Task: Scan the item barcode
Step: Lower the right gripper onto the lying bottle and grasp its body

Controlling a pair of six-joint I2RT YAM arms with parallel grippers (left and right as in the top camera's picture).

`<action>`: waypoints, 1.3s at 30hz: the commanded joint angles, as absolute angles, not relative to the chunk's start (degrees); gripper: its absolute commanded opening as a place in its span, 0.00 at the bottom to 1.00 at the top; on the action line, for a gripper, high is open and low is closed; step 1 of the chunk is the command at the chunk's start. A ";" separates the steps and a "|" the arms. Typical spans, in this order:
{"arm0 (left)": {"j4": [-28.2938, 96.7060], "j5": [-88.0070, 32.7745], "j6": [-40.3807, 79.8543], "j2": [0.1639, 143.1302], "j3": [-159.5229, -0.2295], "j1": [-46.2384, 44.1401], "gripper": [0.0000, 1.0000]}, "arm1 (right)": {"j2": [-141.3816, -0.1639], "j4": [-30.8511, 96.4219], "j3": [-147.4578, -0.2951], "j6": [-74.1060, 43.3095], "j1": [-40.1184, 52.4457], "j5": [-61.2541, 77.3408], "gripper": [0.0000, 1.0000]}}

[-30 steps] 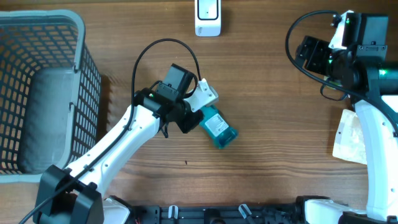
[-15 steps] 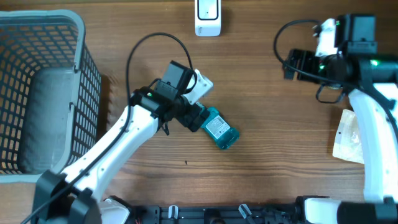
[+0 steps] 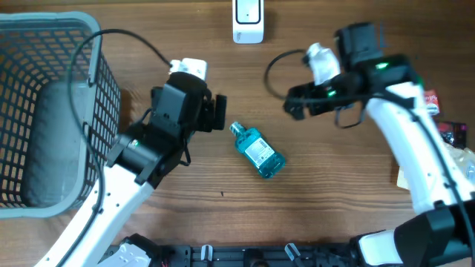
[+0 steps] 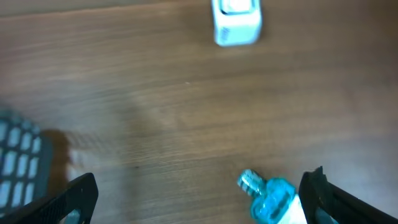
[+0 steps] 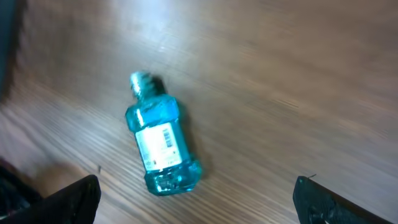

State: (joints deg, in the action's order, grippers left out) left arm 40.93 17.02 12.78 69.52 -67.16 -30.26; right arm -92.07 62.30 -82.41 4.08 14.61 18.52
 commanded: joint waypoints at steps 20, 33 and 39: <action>47.81 28.01 23.03 54.30 -68.27 -30.09 1.00 | -92.05 34.17 -50.02 -19.64 42.85 -6.92 1.00; 49.19 28.01 24.51 54.33 -68.27 -30.09 1.00 | -92.44 28.01 -47.20 -21.08 42.78 -4.51 1.00; 50.04 29.32 24.49 54.33 -68.27 -30.09 1.00 | -95.09 26.59 -47.13 -22.33 42.78 -2.94 1.00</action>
State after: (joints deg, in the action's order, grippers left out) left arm 49.39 26.98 23.31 54.78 -67.22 -30.26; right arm -92.71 26.70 -47.37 -20.56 42.72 -4.43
